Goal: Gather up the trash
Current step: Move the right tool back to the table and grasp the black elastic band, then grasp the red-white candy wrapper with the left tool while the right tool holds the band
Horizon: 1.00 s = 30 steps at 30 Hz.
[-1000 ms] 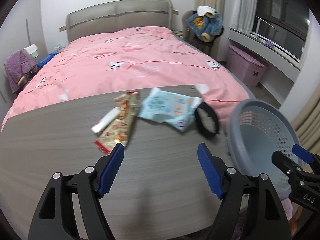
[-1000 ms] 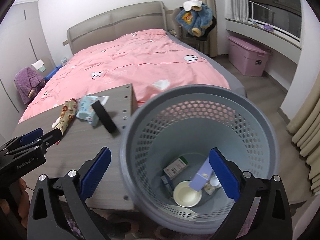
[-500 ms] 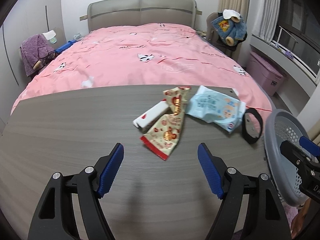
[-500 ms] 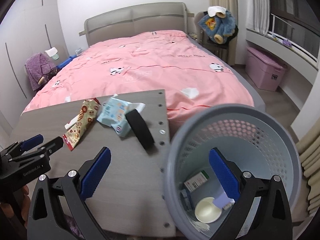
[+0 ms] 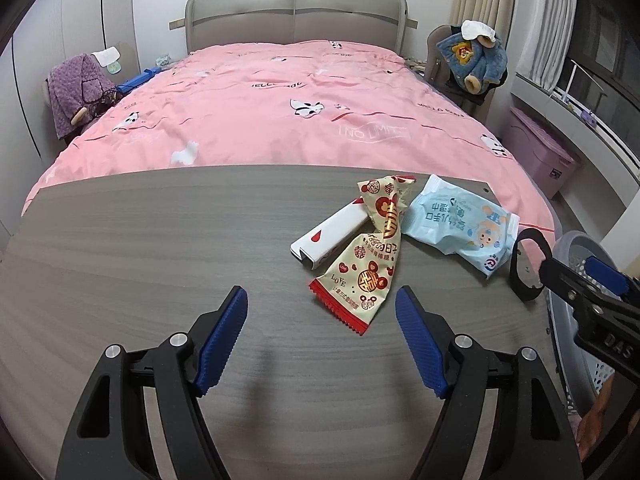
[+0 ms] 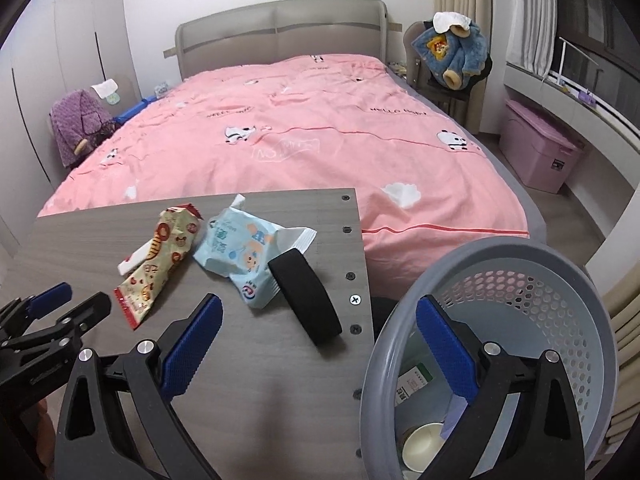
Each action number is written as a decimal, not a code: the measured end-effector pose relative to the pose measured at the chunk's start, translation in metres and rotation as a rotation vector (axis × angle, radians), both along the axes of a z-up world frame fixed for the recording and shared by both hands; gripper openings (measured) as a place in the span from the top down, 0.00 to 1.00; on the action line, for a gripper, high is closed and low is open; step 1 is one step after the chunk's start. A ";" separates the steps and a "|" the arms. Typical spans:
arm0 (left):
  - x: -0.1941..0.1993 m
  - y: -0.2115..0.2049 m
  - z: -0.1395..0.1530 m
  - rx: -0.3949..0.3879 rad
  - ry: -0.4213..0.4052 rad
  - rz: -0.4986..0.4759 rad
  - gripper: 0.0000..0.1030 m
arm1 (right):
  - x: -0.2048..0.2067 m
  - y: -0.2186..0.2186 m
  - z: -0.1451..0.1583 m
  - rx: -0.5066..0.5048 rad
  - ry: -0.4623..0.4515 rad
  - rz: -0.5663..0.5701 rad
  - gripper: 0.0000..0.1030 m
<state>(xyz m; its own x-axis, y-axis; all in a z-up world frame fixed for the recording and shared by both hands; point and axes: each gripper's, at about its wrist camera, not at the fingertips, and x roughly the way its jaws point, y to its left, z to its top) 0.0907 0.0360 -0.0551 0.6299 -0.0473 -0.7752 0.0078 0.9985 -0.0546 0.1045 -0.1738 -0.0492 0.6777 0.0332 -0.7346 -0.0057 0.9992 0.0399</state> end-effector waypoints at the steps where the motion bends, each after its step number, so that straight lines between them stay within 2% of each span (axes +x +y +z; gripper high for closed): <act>1: 0.000 0.000 -0.001 -0.001 0.002 -0.001 0.29 | 0.004 0.001 -0.002 -0.009 0.013 -0.005 0.13; 8: 0.003 0.003 -0.003 -0.009 0.009 -0.002 0.29 | 0.019 0.010 -0.014 -0.053 0.059 -0.010 0.24; 12: 0.004 0.004 -0.003 -0.013 0.013 -0.004 0.29 | 0.025 0.013 -0.018 -0.067 0.074 -0.003 0.33; 17: 0.005 0.003 -0.004 -0.017 0.017 -0.010 0.29 | 0.028 0.015 -0.025 -0.079 0.093 0.012 0.56; 19: 0.005 0.002 -0.004 -0.018 0.019 -0.013 0.29 | 0.028 0.015 -0.026 -0.074 0.097 0.018 0.72; 21: 0.005 0.001 -0.005 -0.020 0.023 -0.017 0.29 | 0.027 0.014 -0.026 -0.065 0.098 0.023 0.81; 30: 0.008 -0.006 -0.007 -0.028 0.040 -0.034 0.29 | 0.011 0.006 -0.013 -0.005 0.056 0.028 0.82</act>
<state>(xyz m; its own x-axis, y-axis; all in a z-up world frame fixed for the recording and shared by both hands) 0.0985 0.0301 -0.0619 0.5964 -0.0902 -0.7976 0.0390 0.9958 -0.0834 0.1157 -0.1679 -0.0624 0.6344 0.0479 -0.7715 -0.0320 0.9988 0.0357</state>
